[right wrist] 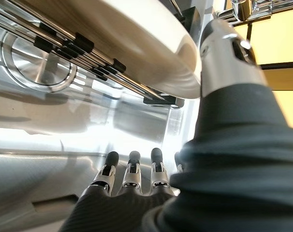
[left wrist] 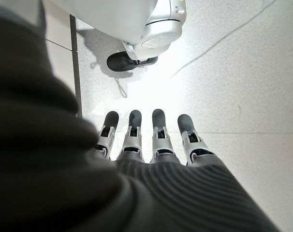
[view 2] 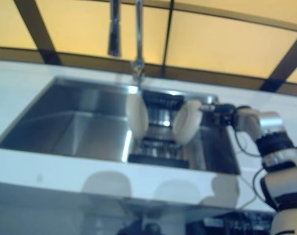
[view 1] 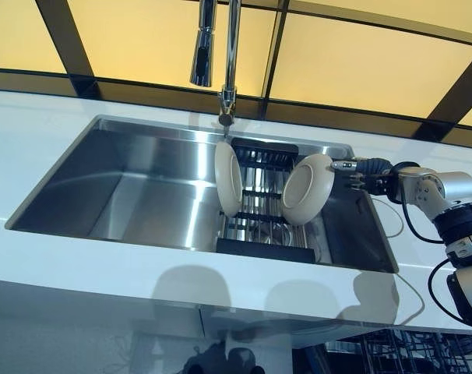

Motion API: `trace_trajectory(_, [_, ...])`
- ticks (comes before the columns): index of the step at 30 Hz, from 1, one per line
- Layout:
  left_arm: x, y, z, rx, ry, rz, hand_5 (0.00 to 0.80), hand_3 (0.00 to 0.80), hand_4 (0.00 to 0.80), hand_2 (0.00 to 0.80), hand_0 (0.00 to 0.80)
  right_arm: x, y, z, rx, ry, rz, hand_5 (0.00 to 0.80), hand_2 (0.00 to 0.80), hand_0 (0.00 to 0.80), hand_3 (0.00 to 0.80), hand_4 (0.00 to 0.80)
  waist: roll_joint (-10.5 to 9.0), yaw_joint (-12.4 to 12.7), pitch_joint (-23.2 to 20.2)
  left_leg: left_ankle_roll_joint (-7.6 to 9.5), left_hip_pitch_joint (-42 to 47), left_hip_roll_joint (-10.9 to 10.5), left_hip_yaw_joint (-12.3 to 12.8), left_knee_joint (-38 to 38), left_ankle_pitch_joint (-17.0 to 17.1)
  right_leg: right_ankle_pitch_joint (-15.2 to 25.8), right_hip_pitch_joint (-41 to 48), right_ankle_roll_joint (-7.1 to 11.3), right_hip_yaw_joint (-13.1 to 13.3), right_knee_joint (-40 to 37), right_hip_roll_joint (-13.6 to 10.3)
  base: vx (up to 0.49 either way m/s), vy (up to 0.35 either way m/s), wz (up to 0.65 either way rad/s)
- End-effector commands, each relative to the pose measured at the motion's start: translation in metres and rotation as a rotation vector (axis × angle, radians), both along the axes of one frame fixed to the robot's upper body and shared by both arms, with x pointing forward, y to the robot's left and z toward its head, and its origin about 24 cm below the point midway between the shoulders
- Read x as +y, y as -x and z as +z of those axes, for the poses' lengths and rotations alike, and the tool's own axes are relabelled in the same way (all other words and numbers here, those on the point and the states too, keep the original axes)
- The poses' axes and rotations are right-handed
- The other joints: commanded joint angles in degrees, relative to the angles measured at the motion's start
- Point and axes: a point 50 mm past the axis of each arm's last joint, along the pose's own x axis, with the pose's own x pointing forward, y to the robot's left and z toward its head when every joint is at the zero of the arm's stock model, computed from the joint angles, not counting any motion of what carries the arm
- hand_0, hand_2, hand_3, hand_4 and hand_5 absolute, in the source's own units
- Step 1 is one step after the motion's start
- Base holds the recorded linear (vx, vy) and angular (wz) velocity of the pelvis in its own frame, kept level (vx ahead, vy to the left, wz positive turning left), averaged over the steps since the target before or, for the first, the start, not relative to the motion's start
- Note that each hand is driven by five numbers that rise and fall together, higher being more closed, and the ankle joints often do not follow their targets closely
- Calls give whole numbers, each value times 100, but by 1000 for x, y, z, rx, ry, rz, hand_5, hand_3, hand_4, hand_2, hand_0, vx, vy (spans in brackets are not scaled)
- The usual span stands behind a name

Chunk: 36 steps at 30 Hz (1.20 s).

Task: Take plates into dishwasher

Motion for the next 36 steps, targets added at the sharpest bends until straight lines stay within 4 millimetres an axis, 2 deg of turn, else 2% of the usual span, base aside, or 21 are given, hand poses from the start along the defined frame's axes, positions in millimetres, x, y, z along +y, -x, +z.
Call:
trace_trajectory(1, [11, -2, 3, -4, -39, 24, 0, 0, 0, 0, 0, 14, -9, 31, -73, 28, 46, 0, 0, 0, 0, 0, -30, 160, -92, -121, -69, -20, 93, -17, -282, -314, 77, 192, 36, -5, 182, 0, 0, 0])
trace_trajectory(22, [9, -12, 4, -47, -31, 53, 0, 0, 0, 0, 0, 32, -12, 20, -35, 44, 111, 0, 0, 0, 0, 0, -45, 204, 201, -102, -229, -34, 64, -17, -241, -256, -88, 186, 11, -5, 173, 0, 0, 0])
trace_trajectory(36, [11, -16, 6, -59, -34, 45, 0, 0, 0, 0, 0, 58, -13, 12, 1, -2, 214, 0, 0, 0, 0, 0, -84, 245, 276, -102, -279, -42, 55, -17, -223, -239, -139, 190, -40, -5, 162, -8, 3, 2])
